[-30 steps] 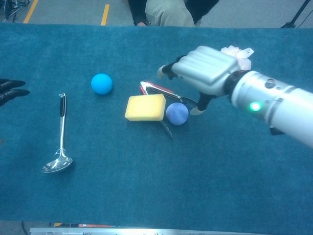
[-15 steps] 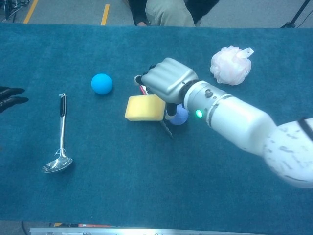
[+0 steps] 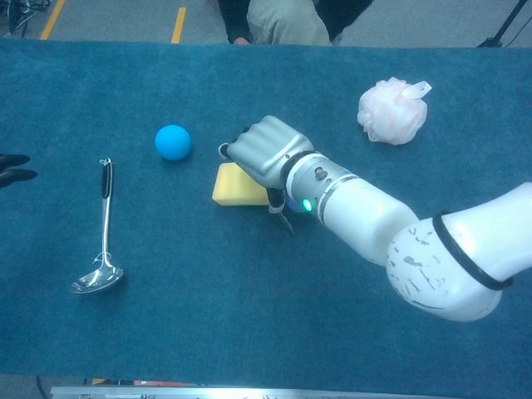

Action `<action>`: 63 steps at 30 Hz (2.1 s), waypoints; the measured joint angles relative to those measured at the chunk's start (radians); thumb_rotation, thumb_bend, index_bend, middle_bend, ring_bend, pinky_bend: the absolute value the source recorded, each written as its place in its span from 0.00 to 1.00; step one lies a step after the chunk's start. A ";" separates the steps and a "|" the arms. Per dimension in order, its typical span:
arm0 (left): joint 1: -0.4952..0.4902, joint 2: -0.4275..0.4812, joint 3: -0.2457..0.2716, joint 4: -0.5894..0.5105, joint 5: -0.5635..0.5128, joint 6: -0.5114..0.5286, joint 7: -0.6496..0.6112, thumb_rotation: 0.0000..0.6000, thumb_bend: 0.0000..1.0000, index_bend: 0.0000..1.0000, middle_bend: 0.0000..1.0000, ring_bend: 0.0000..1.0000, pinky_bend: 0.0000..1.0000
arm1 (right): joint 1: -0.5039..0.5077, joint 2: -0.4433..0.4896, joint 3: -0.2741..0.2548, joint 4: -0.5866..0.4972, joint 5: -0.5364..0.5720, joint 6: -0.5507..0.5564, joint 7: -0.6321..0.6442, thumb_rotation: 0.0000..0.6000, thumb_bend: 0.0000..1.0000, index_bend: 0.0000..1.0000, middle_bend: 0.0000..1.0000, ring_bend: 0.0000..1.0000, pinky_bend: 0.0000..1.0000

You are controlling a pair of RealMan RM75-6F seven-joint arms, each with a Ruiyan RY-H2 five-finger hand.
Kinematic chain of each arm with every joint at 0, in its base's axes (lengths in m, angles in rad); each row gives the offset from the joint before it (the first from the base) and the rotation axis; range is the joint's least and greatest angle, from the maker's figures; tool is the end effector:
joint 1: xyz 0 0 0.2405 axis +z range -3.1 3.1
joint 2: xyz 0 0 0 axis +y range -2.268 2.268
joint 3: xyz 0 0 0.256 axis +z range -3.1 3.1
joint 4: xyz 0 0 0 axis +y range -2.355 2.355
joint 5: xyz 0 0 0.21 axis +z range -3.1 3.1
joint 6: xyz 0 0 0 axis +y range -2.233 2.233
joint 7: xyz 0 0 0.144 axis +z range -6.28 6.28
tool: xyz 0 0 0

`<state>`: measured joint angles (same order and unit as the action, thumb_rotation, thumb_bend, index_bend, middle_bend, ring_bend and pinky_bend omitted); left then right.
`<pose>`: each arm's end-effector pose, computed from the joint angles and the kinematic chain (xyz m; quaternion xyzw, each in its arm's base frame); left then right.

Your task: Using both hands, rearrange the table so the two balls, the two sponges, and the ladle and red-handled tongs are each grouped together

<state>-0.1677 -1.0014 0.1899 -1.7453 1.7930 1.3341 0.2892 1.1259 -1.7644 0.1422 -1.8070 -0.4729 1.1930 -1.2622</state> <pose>-0.2734 0.1374 0.1235 -0.7980 -0.2941 -0.2683 0.4524 -0.0177 -0.2708 -0.0863 0.8732 -0.2129 0.2014 0.3893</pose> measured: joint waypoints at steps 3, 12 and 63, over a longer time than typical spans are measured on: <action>-0.002 -0.002 -0.001 0.001 0.003 -0.005 -0.002 1.00 0.22 0.00 0.00 0.00 0.03 | 0.010 -0.011 -0.001 0.011 0.016 0.009 -0.002 1.00 0.00 0.16 0.24 0.16 0.36; -0.002 -0.002 -0.003 0.007 0.009 -0.010 -0.008 1.00 0.22 0.00 0.00 0.00 0.03 | 0.037 -0.056 0.001 0.068 0.054 0.019 -0.014 1.00 0.00 0.16 0.24 0.16 0.36; 0.022 -0.010 -0.008 0.070 0.004 0.018 -0.086 1.00 0.22 0.00 0.00 0.00 0.03 | -0.027 0.065 0.019 -0.001 -0.085 0.023 0.154 1.00 0.07 0.50 0.37 0.34 0.65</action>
<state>-0.1460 -1.0117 0.1818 -1.6754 1.7975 1.3523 0.2031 1.0994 -1.6991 0.1609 -1.8080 -0.5577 1.2162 -1.1082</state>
